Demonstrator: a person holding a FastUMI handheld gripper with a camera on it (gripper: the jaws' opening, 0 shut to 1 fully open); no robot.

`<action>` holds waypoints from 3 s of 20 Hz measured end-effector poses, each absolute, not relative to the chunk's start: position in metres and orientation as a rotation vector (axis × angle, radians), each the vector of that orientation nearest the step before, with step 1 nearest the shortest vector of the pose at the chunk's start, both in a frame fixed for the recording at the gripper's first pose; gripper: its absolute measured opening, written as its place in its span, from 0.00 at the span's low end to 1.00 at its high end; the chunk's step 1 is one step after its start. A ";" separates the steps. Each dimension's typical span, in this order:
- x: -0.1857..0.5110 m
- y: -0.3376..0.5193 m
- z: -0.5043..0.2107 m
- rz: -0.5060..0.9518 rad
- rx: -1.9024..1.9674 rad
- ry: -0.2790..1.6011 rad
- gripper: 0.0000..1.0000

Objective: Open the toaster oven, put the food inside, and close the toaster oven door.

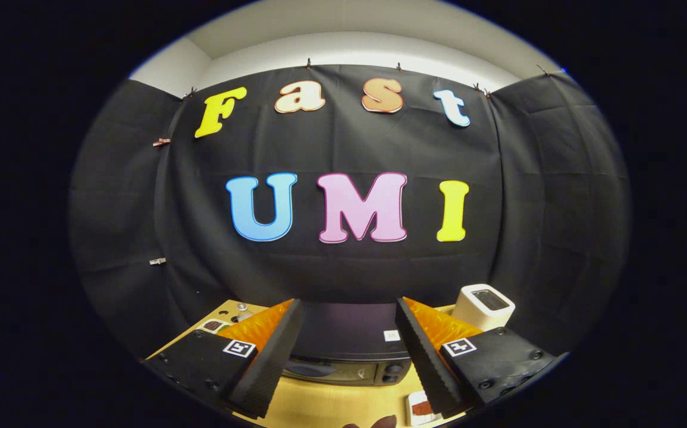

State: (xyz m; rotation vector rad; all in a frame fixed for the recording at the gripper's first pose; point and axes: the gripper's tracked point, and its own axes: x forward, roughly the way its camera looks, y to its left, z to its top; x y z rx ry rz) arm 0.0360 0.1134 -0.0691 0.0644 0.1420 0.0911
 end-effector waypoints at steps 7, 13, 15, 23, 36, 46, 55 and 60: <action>0.064 0.172 -0.154 0.117 0.019 0.294 0.98; 0.079 0.191 -0.229 0.107 -0.036 0.427 0.98; 0.083 0.192 -0.249 0.096 -0.029 0.474 0.98; 0.096 0.190 -0.276 0.008 -0.006 0.540 0.98; 0.008 0.190 -0.309 0.015 0.028 0.664 0.97; -0.062 0.182 -0.379 0.044 0.016 0.865 0.98; -0.070 0.176 -0.314 0.232 0.090 0.798 0.98; -0.076 0.138 -0.259 0.308 0.130 0.746 1.00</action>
